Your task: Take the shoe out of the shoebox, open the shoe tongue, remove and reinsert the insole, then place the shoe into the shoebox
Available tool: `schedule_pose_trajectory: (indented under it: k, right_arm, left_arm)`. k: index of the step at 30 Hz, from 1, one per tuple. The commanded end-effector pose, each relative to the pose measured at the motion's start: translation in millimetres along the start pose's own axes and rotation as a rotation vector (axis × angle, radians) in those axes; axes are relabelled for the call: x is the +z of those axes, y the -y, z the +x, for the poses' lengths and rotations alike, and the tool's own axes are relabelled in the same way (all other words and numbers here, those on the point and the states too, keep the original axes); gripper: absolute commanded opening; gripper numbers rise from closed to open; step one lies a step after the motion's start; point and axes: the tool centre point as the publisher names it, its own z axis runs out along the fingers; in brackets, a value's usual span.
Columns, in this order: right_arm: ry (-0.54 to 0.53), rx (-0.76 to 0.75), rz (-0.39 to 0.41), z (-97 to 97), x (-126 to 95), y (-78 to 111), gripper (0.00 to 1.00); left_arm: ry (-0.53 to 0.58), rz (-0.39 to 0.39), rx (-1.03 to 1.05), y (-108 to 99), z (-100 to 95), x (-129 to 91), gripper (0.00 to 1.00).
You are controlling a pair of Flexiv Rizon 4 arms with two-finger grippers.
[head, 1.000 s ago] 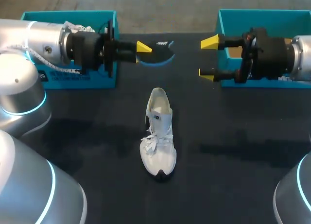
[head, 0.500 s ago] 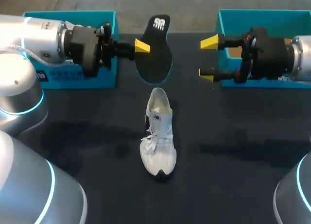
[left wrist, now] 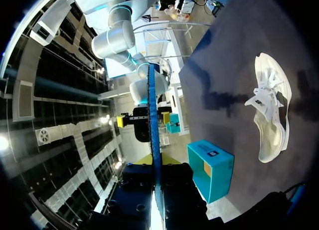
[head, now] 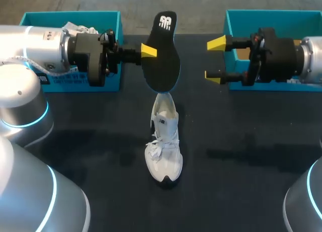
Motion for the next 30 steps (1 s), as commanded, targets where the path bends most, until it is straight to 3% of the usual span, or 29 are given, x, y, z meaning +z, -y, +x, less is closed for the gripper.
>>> schedule_pose_trajectory:
  k: [1,13,22,24,26,30]
  right_arm:
    - [0.002,0.003,0.025,-0.6,10,-12.3,1.00]
    - [0.030,0.031,0.060,0.1,33,-29.4,1.00]
    - [0.046,0.066,0.059,-3.0,46,-30.6,1.00]
    - [0.049,0.069,0.062,-3.6,48,-30.3,0.95]
    - [0.052,0.077,0.063,-5.2,52,-28.6,0.71]
    - [0.051,0.085,0.070,-7.7,56,-26.7,0.67]
  left_arm:
    - [0.005,-0.003,-0.001,-1,-0.3,1,0.00]
    - [0.014,-0.004,-0.015,1,0.2,2,0.00]
    - [0.015,-0.005,-0.018,-1,-0.2,2,0.00]
    - [0.014,-0.005,-0.019,-2,-0.2,2,0.00]
    - [0.014,-0.006,-0.019,-2,-1.2,2,0.00]
    - [0.017,-0.006,-0.021,-3,-1.6,3,0.00]
